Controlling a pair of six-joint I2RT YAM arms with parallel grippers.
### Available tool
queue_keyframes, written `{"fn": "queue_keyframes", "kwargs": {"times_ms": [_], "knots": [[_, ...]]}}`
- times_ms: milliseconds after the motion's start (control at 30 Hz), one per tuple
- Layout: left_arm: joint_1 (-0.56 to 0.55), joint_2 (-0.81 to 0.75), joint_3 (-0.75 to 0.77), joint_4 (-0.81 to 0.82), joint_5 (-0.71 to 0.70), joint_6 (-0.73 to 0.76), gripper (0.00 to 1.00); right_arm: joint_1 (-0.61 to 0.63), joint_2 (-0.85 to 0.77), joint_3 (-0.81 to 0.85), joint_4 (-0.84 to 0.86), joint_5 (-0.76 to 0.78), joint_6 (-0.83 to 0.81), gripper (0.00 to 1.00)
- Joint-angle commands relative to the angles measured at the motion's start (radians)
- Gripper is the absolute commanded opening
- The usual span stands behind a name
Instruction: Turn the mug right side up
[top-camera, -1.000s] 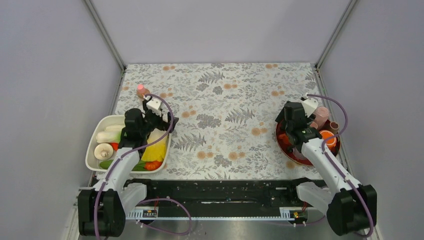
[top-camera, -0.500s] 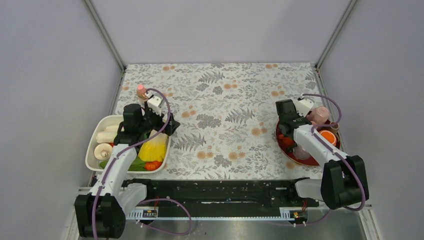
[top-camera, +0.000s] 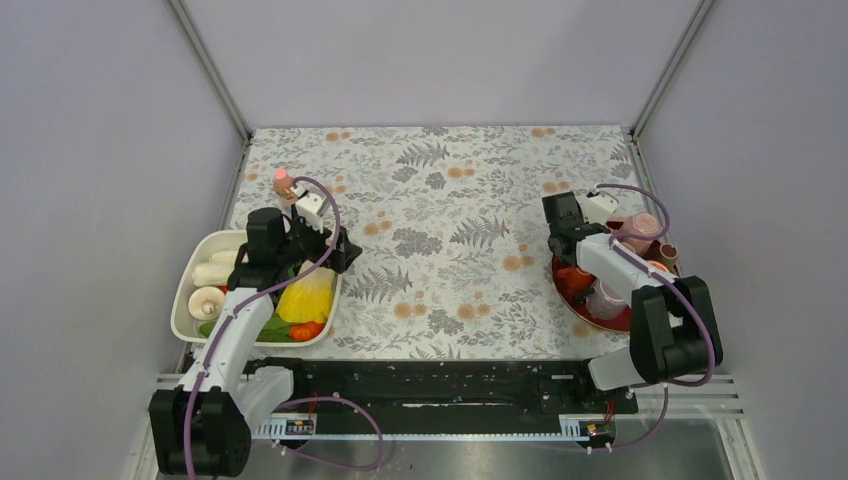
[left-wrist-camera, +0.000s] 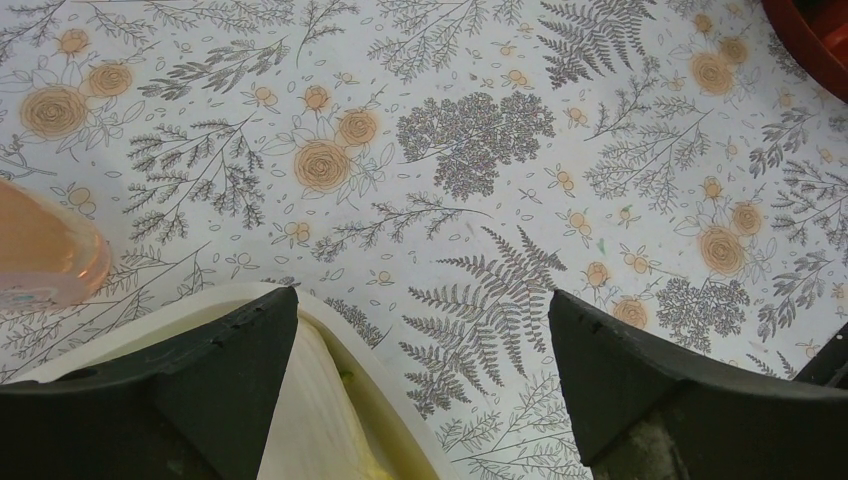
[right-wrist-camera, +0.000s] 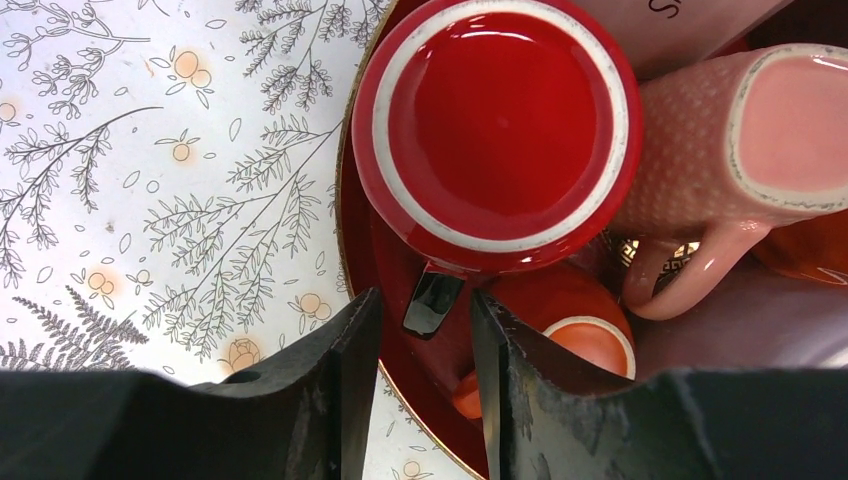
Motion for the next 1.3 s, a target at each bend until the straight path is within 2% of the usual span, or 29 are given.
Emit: {"fn": "queue_keyframes", "kwargs": {"times_ms": [0, 267, 333, 400, 567, 600, 733, 900, 1067, 1267], "knots": [[0.002, -0.001, 0.047, 0.025, 0.061, -0.002, 0.99, 0.006, 0.011, -0.003, 0.016, 0.039, 0.045, 0.48], [0.002, 0.003, 0.053, 0.014, 0.082, 0.001, 0.99, 0.006, 0.107, 0.036, 0.028, 0.017, 0.065, 0.47], [0.002, 0.004, 0.055, 0.01, 0.082, 0.004, 0.99, 0.006, 0.109, 0.034, 0.03, 0.019, 0.066, 0.44], [0.002, 0.006, 0.051, 0.01, 0.084, 0.006, 0.99, 0.006, 0.1, 0.026, 0.036, 0.028, 0.063, 0.36], [0.002, 0.008, 0.048, 0.008, 0.094, 0.007, 0.99, 0.006, 0.035, -0.008, 0.075, 0.036, 0.014, 0.03], [0.002, 0.008, 0.049, 0.006, 0.093, 0.006, 0.99, 0.006, 0.014, -0.014, 0.084, 0.027, -0.002, 0.0], [0.002, 0.014, 0.065, -0.003, 0.076, -0.002, 0.99, 0.006, -0.081, -0.028, 0.124, -0.039, -0.081, 0.0], [0.002, 0.016, 0.098, -0.046, 0.074, 0.01, 0.99, 0.007, -0.203, -0.042, 0.154, -0.186, -0.201, 0.0], [0.002, 0.021, 0.128, -0.074, 0.094, 0.018, 0.99, 0.007, -0.292, -0.057, 0.219, -0.48, -0.273, 0.0], [0.002, 0.073, 0.236, -0.081, 0.136, -0.131, 0.95, 0.044, -0.387, -0.045, 0.338, -0.808, -0.288, 0.0]]}}
